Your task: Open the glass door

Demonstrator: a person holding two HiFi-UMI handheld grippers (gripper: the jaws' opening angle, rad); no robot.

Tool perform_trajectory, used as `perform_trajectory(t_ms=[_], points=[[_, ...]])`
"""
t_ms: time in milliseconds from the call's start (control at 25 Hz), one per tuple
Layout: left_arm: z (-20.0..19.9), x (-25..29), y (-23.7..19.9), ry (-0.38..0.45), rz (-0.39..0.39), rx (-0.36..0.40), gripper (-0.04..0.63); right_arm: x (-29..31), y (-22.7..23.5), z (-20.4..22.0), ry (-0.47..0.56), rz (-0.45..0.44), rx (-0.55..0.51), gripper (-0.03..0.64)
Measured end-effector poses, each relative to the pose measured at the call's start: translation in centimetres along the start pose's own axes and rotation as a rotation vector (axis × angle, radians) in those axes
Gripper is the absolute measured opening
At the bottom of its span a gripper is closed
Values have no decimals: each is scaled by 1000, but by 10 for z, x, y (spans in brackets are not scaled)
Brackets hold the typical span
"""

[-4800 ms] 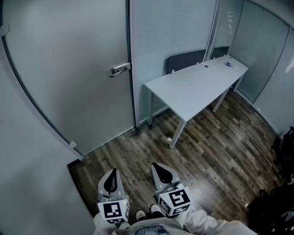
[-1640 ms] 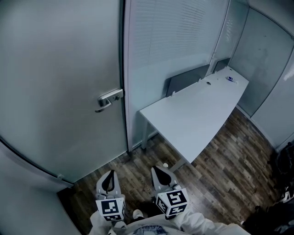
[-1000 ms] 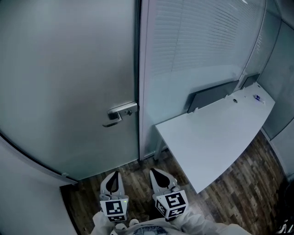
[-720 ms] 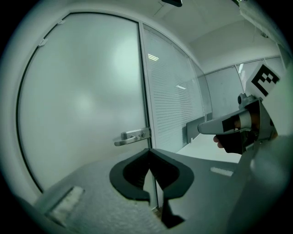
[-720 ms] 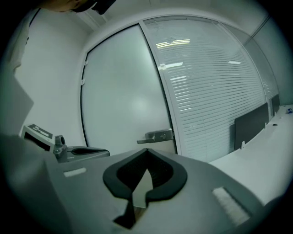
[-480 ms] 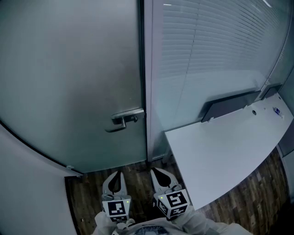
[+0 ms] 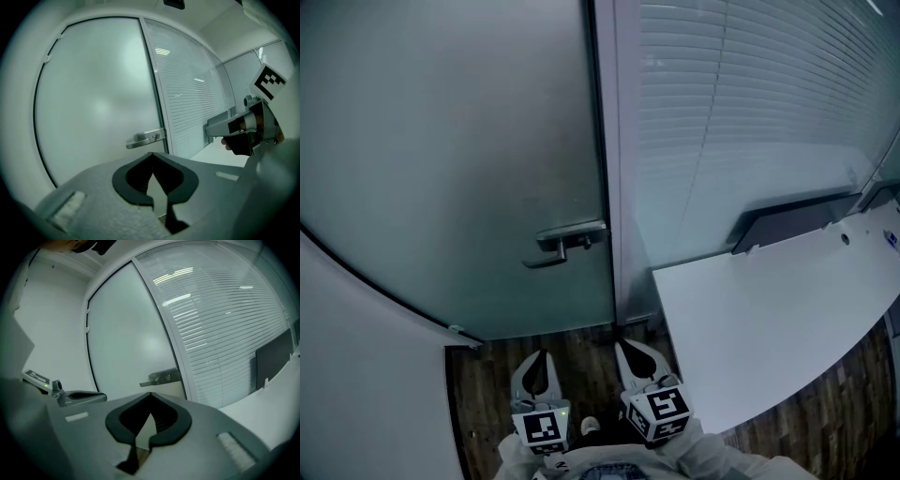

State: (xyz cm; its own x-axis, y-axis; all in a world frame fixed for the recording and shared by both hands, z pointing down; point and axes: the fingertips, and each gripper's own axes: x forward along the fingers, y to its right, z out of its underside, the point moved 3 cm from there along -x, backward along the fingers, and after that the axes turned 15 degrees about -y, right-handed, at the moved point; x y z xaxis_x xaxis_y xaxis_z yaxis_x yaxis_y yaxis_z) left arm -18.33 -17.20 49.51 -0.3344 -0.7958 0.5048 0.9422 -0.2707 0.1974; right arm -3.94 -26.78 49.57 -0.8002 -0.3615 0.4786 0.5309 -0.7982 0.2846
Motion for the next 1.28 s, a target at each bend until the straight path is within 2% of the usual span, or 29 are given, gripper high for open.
perform_trajectory(t_ms=[160, 400, 480, 520, 640, 760, 840, 1040, 1280], points=[[-12, 8, -9, 32, -87, 72, 5, 7, 3, -4, 2, 0, 8, 3], [-21, 25, -25, 15, -128, 94, 6, 8, 3, -12, 6, 4, 7, 3], [-26, 35, -26, 11, -125, 121, 83, 8, 4, -16, 12, 11, 5, 3], [-29, 38, -27, 13, -129, 143, 83, 7, 4, -19, 15, 14, 3, 3], [-31, 48, -26, 19, -144, 229, 115, 5, 3, -25, 24, 22, -15, 3], [-30, 62, -23, 10, -122, 299, 212, 6, 4, -29, 30, 26, -23, 3], [-29, 72, -23, 5, -122, 355, 234, 6, 3, -29, 30, 27, -23, 3], [-39, 89, -30, 16, -184, 507, 236, -2, -1, -25, 22, 42, -32, 3], [-49, 115, -26, 41, -252, 728, 236, -12, 14, -15, 16, 99, -4, 3]])
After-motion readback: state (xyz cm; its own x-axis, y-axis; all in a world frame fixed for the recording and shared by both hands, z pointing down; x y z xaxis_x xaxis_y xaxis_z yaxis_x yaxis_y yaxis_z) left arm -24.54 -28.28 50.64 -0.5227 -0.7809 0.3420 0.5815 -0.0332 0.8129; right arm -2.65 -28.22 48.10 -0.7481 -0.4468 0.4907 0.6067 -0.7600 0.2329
